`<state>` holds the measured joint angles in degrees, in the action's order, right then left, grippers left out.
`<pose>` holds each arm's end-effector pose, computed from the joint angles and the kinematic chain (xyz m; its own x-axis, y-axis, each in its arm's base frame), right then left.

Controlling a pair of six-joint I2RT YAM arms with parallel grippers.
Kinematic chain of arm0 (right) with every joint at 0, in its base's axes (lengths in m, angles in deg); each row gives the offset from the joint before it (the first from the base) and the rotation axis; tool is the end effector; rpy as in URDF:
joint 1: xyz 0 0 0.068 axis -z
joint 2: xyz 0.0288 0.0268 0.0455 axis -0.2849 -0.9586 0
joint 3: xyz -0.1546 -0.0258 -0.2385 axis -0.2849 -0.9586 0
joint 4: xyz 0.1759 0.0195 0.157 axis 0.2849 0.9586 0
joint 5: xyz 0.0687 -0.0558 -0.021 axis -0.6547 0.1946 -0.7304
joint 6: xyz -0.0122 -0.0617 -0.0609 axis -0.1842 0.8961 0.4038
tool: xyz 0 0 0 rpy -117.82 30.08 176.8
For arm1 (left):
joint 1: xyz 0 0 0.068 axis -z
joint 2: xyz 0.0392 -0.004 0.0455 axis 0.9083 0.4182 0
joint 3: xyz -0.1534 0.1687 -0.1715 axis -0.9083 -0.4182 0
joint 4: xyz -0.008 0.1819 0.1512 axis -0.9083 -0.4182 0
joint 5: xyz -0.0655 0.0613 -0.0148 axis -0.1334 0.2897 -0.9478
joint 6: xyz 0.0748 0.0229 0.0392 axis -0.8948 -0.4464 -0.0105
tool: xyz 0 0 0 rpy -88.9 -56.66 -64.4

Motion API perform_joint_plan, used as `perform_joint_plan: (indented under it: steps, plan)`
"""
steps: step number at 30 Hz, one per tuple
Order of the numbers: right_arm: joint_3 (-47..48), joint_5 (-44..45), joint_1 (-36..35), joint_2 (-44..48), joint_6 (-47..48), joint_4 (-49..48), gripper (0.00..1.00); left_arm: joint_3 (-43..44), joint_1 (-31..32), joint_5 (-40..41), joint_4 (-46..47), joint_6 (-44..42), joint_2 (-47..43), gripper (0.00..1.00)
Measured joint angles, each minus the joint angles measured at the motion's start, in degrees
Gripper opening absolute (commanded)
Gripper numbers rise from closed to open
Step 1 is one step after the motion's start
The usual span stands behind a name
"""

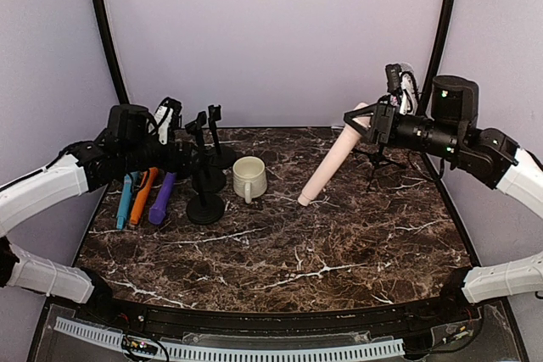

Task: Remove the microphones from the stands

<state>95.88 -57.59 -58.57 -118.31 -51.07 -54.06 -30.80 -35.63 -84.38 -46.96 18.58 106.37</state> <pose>0.1718 0.1618 0.4035 -0.4984 0.2489 -0.8304 -0.5356 0.6648 0.5207 0.2483 -0.1354 0.3157 -0.3645 0.1307 -0.9220 0.4181 0.9077 -0.0366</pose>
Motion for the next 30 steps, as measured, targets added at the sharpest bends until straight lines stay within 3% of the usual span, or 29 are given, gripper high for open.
perform_joint_plan:
  steps: [5,10,15,21,25,30]
  plan:
    - [-2.5,-5.5,-1.0,-0.5,1.3,-4.7,0.21,8.6,6.6,0.8,-5.5,2.9,-2.1,0.89]
    - [-2.8,-11.3,-3.0,-2.1,2.9,-9.6,0.21,16.5,19.6,-9.3,-3.0,7.1,0.2,0.89]
    - [-2.0,-16.2,-5.2,-4.2,4.7,-12.2,0.21,19.4,24.6,-21.7,1.6,12.0,6.7,0.9]
    - [0.0,-19.2,-7.6,-6.9,6.3,-12.9,0.21,22.1,27.0,-29.4,1.9,13.7,14.4,0.91]
    - [0.8,-19.6,-8.6,-7.5,7.1,-13.1,0.21,22.4,27.8,-32.6,1.8,14.2,15.6,0.79]
    - [0.9,-19.8,-9.3,-8.0,7.3,-13.3,0.21,22.4,28.0,-33.6,1.8,14.5,15.6,0.52]
